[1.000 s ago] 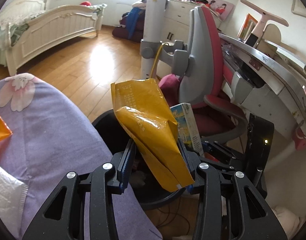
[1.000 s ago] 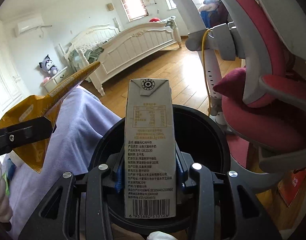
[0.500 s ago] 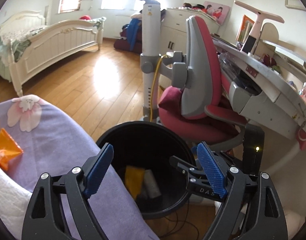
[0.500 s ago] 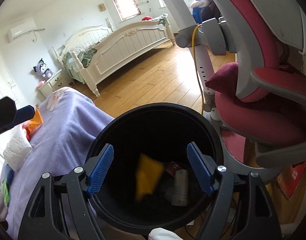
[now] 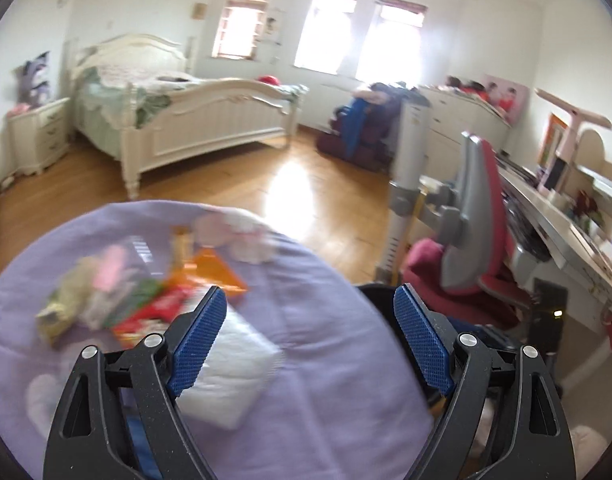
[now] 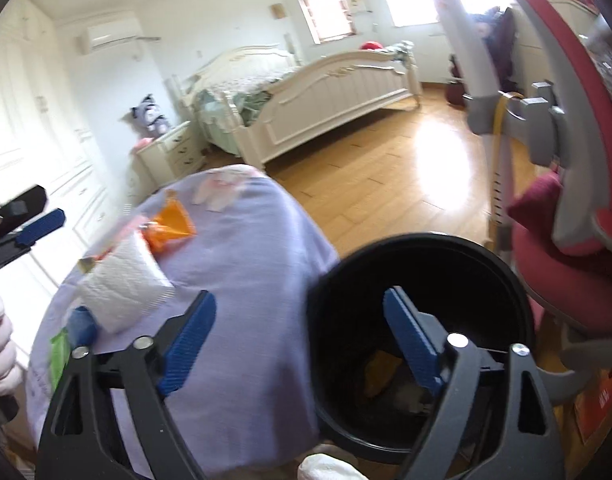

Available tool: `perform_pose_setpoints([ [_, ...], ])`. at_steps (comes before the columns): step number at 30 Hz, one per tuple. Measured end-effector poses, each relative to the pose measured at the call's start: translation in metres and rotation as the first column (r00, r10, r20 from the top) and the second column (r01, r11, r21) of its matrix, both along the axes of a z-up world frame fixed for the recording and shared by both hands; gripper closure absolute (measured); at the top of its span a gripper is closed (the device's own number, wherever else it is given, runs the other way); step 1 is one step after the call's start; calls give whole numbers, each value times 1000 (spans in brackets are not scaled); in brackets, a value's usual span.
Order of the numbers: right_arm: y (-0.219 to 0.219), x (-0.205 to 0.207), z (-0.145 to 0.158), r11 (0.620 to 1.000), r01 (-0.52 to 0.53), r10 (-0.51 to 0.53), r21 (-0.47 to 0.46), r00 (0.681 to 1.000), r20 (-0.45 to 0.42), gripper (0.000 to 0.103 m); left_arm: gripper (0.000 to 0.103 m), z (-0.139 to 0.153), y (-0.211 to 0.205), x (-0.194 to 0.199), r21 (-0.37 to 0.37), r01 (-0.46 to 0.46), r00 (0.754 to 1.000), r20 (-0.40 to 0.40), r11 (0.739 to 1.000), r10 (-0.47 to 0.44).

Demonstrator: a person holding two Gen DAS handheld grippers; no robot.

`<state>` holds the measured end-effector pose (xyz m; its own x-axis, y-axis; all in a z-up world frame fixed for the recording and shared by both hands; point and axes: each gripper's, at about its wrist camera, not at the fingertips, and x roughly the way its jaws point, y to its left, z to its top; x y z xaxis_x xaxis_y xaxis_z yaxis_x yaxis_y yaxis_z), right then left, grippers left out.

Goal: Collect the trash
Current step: 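Move both open tools back over the table, then grasp the white bubble-wrap bag with the right tool while the left tool grasps the clear plastic tray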

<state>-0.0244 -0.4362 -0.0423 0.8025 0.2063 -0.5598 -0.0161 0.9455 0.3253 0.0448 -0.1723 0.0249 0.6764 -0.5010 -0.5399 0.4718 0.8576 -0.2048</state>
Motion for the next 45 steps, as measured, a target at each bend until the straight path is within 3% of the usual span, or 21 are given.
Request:
perform_pose_setpoints([
  [5,48,14,25,990,-137,137,-30,990,25,9,18,2,81,17,66,-161,987,37,985,159],
  [12,115,42,34,935,-340,341,-96,940,-14,6,18,-12,139,53,261,-135,990,84,956,117],
  [15,136,56,29,904,-412,409,-114,911,-54,6,18,-15,145,72,301,-75,996,68,951,57],
  [20,164,77,17,847,-514,503,-139,858,-106,6,18,-31,124,99,391,35,997,53,920,-60],
  [28,189,109,0,769,-620,593,-159,783,-186,6,18,-62,89,145,470,136,990,-31,872,-138],
  [31,194,119,-4,764,-623,586,-167,779,-223,5,21,-72,86,161,449,139,990,-89,883,-111],
  [33,196,121,-7,772,-611,567,-176,786,-246,6,52,-74,92,169,375,153,985,-134,914,-110],
  [34,197,119,-7,777,-602,557,-184,794,-244,7,56,-74,96,172,341,142,984,-147,929,-96],
  [40,187,104,-3,815,-554,520,-170,829,-206,28,59,-66,117,161,245,57,992,-125,968,-27],
  [45,177,85,5,843,-513,490,-164,857,-161,34,59,-37,132,130,142,8,996,-84,990,4],
])
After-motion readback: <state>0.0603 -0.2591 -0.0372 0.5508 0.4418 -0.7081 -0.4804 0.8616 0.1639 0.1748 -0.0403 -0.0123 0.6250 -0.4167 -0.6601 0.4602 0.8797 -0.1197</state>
